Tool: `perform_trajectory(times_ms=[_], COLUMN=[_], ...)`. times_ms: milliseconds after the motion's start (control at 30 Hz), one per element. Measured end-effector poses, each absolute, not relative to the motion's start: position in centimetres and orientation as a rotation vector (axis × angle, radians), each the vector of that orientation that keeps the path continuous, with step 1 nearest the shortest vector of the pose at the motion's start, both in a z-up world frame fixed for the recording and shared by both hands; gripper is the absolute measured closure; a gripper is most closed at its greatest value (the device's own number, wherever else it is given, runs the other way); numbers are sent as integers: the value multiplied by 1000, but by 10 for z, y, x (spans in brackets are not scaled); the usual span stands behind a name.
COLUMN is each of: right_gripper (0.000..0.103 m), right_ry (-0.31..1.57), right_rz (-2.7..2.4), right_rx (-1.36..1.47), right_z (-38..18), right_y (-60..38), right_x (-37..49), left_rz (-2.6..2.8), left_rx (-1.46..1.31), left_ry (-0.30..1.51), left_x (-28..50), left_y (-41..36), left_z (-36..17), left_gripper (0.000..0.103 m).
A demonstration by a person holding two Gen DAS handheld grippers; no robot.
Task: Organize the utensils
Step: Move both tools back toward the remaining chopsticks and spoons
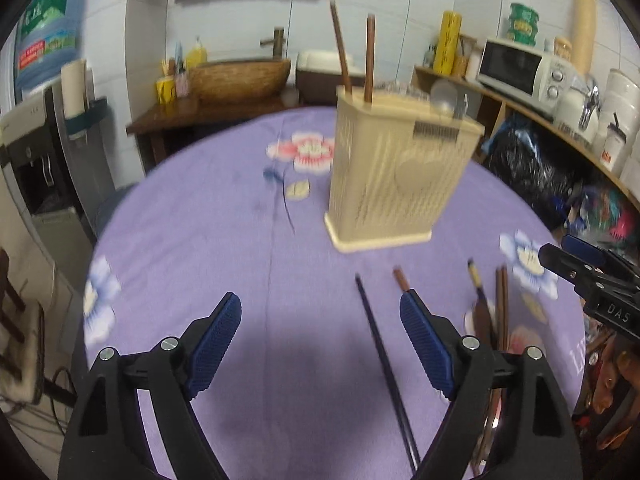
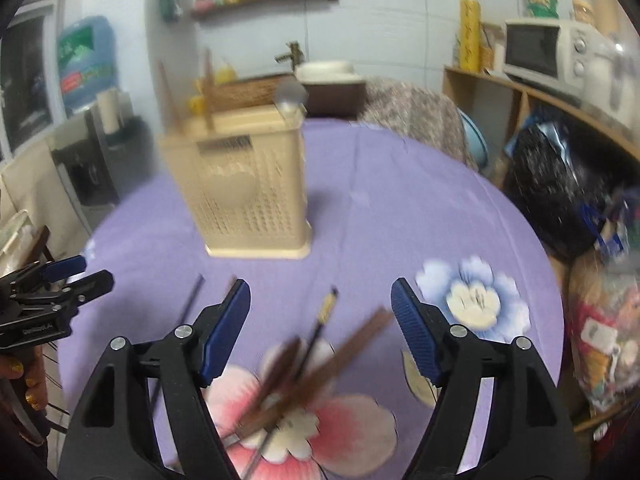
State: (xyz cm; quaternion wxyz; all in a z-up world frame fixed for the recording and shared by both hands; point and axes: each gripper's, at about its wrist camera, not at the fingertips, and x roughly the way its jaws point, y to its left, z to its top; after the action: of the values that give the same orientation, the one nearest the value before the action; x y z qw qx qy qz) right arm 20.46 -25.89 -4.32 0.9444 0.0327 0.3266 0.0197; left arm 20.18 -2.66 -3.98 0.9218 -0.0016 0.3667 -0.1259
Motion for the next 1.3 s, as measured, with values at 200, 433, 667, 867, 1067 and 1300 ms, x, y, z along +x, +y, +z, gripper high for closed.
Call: perform_trajectory(times_ms=[200, 433, 667, 867, 1067, 1300], right_gripper=[30, 30, 32, 32, 30, 26], right_ry=[791, 840, 854, 918, 976, 1020], right_rz=[-9, 3, -13, 74, 64, -14], right_rx=[196, 178, 170, 33, -32, -45], right_z=[-89, -99, -98, -99, -104, -108], right_y=[-291, -280, -278, -232, -231, -287], right_x=[197, 211, 213, 206, 190, 163], left_rz=[-261, -288, -287, -292, -295, -301], left_rx=[17, 44, 33, 20, 15, 11], left_ry=[801, 827, 839, 843, 854, 870], left_x=[192, 190, 184, 183, 180, 177], left_y=[-31, -43, -40, -40, -38, -37], left_z=[-66, -76, -79, -80, -82, -87], left_gripper=[27, 31, 31, 31, 31, 31])
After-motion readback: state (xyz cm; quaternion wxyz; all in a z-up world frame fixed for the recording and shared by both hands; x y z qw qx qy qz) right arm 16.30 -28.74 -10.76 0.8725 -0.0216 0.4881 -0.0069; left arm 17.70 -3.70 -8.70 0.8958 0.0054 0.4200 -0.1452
